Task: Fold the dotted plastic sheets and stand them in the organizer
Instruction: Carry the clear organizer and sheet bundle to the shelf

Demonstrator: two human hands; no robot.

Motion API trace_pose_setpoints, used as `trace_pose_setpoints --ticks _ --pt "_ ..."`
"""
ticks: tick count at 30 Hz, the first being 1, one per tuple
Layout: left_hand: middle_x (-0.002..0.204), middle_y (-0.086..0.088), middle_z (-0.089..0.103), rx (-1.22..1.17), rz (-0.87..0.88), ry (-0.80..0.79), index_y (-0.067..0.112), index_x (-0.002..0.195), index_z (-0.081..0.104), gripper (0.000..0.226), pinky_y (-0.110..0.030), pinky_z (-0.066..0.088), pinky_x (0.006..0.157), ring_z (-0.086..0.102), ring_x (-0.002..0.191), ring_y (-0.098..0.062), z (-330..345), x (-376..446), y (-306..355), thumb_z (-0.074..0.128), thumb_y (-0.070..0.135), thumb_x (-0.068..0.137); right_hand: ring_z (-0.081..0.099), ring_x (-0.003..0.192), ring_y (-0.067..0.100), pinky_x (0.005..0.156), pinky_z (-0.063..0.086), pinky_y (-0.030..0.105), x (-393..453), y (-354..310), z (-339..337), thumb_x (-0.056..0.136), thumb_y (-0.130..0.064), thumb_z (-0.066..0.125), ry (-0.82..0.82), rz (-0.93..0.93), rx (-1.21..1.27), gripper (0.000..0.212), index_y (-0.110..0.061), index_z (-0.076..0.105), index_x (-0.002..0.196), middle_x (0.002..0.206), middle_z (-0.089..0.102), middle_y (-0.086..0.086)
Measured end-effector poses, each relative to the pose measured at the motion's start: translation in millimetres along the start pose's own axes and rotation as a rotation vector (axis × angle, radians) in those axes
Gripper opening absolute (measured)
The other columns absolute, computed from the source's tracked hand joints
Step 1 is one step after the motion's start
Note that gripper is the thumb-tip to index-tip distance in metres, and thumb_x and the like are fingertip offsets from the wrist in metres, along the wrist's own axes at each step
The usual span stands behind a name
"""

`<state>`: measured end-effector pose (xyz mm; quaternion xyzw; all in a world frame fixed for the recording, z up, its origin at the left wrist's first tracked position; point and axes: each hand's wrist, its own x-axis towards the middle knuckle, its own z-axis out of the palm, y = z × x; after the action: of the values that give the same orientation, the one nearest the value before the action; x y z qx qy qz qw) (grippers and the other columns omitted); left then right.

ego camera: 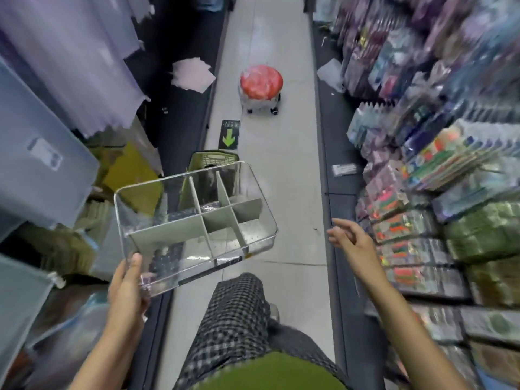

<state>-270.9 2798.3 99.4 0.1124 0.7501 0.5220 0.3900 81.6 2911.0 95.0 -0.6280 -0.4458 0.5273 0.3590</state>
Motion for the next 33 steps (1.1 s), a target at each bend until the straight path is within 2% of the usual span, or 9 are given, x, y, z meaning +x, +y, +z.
trace_pose_setpoints --ticks 3,7,11,13,15,19,24,29,33 --pt "0.079 -0.004 0.057 -0.015 -0.017 0.021 0.028 0.117 0.05 0.024 -0.015 0.034 0.04 0.05 0.053 -0.011 53 48 32 0.047 0.041 0.096 0.062 0.082 0.009 0.081 0.049 0.02 86 -37 16 0.097 -0.01 0.047 -0.049 -0.026 0.009 0.017 -0.015 0.055 0.111 0.091 0.066 0.001" --pt "0.084 -0.007 0.057 -0.033 0.002 0.019 0.014 0.13 0.048 0.037 -0.009 0.038 0.038 0.052 0.063 -0.015 126 133 67 0.047 0.033 0.098 0.064 0.084 0.008 0.082 0.049 0.021 196 -70 36 0.095 -0.017 0.051 -0.062 -0.065 -0.018 0.016 -0.03 0.058 0.101 0.094 0.068 -0.002" --pt "0.098 -0.014 0.058 -0.005 0.018 -0.003 0.014 0.125 0.049 0.038 -0.029 0.041 0.059 0.048 0.063 -0.016 192 219 109 0.047 0.039 0.097 0.063 0.083 0.012 0.082 0.049 0.026 293 -101 48 0.096 -0.014 0.05 -0.034 -0.024 -0.024 0.016 -0.021 0.059 0.107 0.092 0.068 0.0" --pt "0.093 -0.013 0.059 0.014 0.015 0.004 0.019 0.121 0.051 0.034 -0.028 0.036 0.055 0.047 0.061 -0.015 223 257 137 0.047 0.041 0.096 0.064 0.084 0.013 0.08 0.049 0.024 337 -118 51 0.096 -0.013 0.05 -0.018 -0.006 -0.035 0.018 -0.015 0.059 0.112 0.094 0.068 0.003" --pt "0.083 -0.008 0.059 0.024 0.007 0.003 0.023 0.114 0.051 0.026 -0.024 0.035 0.047 0.049 0.06 -0.015 254 292 165 0.047 0.041 0.096 0.065 0.085 0.011 0.078 0.051 0.019 378 -136 52 0.096 -0.014 0.049 -0.013 0.007 -0.049 0.017 -0.021 0.058 0.109 0.097 0.069 0.004" --pt "0.079 -0.006 0.059 0.002 -0.01 -0.015 0.025 0.109 0.049 0.019 -0.024 0.042 0.048 0.058 0.063 -0.018 315 355 217 0.047 0.039 0.097 0.064 0.09 0.017 0.085 0.05 0.028 456 -167 54 0.096 -0.014 0.048 0.007 0.042 -0.053 0.019 -0.016 0.057 0.113 0.097 0.069 0.004" --pt "0.077 -0.006 0.059 0.001 -0.035 0.034 0.024 0.111 0.051 0.023 -0.011 0.031 0.034 0.046 0.033 0.001 387 441 257 0.048 0.041 0.096 0.064 0.085 0.014 0.08 0.052 0.021 579 -196 60 0.096 -0.011 0.049 -0.008 0.065 -0.076 0.017 -0.021 0.058 0.107 0.093 0.069 0.001" --pt "0.075 -0.008 0.055 -0.031 -0.055 0.087 0.02 0.102 0.054 0.016 -0.011 0.031 0.032 0.046 0.035 -0.002 462 524 300 0.047 0.034 0.098 0.064 0.078 0.004 0.081 0.051 0.022 736 -237 79 0.096 -0.009 0.047 -0.085 0.033 -0.112 0.019 -0.014 0.057 0.111 0.093 0.068 0.003" --pt "0.076 -0.009 0.054 -0.067 -0.089 0.189 0.027 0.087 0.054 0.015 -0.011 0.034 0.032 0.05 0.045 -0.008 510 574 341 0.046 0.032 0.099 0.064 0.083 0.013 0.074 0.051 0.014 858 -300 111 0.096 -0.013 0.048 -0.214 -0.012 -0.174 0.018 -0.014 0.057 0.112 0.095 0.069 0.004"
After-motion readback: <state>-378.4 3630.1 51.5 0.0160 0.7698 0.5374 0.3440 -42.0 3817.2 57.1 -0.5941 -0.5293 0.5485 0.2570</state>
